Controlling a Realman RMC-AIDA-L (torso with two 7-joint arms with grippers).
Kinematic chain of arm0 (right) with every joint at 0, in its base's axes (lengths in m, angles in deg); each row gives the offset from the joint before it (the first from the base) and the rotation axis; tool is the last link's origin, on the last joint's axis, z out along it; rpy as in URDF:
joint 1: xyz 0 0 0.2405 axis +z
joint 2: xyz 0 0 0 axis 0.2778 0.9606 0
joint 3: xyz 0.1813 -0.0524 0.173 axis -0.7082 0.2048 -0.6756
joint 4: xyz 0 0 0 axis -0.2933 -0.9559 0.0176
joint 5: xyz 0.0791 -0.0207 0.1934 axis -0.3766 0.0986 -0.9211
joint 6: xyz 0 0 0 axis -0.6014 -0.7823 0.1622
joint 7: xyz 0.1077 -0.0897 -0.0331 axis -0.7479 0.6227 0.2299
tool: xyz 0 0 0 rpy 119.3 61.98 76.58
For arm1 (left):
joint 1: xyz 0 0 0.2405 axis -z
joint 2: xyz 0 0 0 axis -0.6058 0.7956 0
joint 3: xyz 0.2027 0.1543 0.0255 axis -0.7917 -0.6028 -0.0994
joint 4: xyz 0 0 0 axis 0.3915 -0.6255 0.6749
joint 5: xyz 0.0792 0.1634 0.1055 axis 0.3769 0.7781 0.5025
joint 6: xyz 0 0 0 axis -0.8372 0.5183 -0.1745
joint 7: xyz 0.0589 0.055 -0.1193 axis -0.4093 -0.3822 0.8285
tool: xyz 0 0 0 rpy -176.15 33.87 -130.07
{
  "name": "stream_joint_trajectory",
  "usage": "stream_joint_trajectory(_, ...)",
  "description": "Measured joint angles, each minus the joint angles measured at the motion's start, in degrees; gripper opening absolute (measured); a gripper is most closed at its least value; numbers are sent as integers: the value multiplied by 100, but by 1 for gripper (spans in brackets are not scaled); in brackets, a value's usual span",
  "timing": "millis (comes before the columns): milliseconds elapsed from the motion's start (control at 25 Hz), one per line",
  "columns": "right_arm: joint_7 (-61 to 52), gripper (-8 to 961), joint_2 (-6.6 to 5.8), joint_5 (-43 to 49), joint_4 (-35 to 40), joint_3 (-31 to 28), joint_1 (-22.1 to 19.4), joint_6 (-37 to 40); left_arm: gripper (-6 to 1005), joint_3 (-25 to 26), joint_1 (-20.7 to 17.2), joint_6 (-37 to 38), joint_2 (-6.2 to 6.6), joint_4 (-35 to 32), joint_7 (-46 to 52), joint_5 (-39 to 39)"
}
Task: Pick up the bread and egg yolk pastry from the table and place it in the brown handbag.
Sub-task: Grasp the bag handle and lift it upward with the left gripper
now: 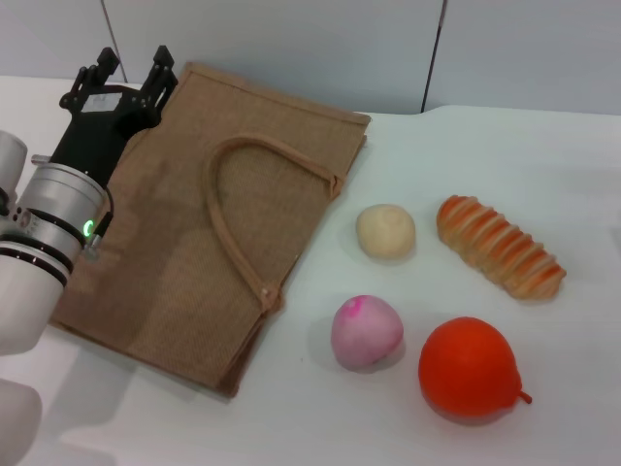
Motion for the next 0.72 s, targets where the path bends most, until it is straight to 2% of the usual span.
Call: stream_joint_trajectory(720,0,892,-21,0,-44,0,57,87,753,0,-43,90,40,-17,270,3)
